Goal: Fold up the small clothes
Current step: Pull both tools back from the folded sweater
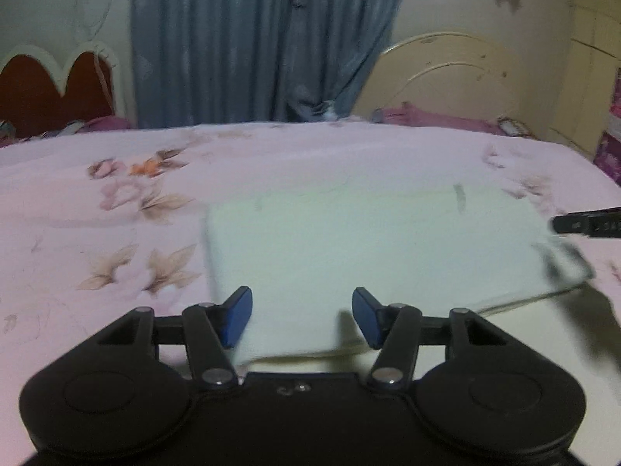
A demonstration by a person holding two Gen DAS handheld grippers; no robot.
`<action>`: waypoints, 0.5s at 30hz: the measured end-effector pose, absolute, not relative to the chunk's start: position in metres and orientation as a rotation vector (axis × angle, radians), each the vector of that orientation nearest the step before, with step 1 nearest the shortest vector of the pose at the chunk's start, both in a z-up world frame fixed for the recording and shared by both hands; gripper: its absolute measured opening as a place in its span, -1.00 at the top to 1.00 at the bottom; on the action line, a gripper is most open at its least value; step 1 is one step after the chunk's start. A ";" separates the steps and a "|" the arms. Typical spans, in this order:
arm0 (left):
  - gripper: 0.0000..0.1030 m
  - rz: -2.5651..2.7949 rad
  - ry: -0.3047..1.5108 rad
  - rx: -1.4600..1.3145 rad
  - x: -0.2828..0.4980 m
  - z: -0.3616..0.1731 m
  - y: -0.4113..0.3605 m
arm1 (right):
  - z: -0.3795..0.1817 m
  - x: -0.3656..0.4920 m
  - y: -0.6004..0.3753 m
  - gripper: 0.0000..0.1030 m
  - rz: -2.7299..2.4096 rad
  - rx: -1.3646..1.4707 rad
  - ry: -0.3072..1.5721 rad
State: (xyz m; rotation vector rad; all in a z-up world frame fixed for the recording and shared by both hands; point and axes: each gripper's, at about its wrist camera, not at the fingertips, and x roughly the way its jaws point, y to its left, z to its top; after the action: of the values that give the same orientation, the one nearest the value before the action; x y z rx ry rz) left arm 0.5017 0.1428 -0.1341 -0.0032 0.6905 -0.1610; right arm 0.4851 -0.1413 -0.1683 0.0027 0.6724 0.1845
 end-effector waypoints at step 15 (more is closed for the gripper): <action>-0.09 -0.121 0.768 0.032 0.491 -0.143 0.158 | -0.174 0.440 -0.146 0.26 0.023 0.063 0.713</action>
State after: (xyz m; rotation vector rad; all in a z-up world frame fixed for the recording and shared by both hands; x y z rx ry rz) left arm 0.4906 0.1578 -0.1435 0.0319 0.7677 -0.1210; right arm 0.4404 -0.1465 -0.1744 0.0632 0.7125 0.0229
